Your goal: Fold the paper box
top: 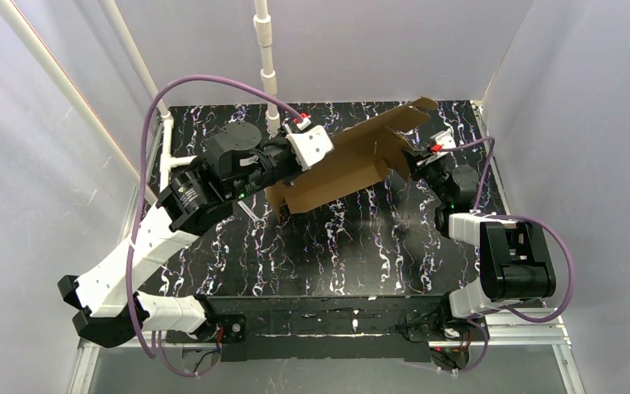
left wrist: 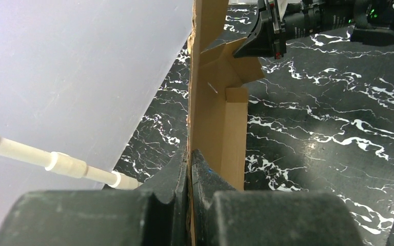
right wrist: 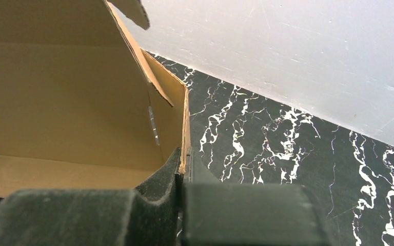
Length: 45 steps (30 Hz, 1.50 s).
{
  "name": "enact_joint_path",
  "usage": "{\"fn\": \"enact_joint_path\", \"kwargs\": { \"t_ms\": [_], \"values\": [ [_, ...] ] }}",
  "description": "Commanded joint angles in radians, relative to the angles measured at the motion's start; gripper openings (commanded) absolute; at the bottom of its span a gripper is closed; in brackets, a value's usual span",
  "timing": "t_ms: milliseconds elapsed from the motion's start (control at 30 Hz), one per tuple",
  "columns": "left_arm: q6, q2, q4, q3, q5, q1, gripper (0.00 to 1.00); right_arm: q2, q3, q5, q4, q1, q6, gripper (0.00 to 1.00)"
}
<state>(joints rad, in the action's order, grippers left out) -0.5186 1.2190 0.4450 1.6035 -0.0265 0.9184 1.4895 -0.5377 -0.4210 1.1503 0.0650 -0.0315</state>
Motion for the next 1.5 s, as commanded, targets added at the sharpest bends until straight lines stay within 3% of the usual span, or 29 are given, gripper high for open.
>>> {"fn": "enact_joint_path", "kwargs": {
  "t_ms": [0,400,767,1467],
  "values": [
    [0.074,-0.006,0.077,0.075,-0.014,-0.007,0.00,-0.003,0.022,0.001,0.095,-0.002,-0.019,0.01],
    [0.151,0.028,0.187,0.082,0.049,-0.064,0.00,-0.007,0.042,-0.035,0.086,-0.007,-0.027,0.01],
    [0.131,0.104,0.162,0.150,-0.023,-0.103,0.00,0.000,0.045,-0.074,0.085,-0.011,-0.029,0.01],
    [0.180,0.109,0.103,0.099,-0.057,-0.104,0.00,0.020,0.047,-0.191,0.059,-0.010,0.050,0.01]
  ]
}}
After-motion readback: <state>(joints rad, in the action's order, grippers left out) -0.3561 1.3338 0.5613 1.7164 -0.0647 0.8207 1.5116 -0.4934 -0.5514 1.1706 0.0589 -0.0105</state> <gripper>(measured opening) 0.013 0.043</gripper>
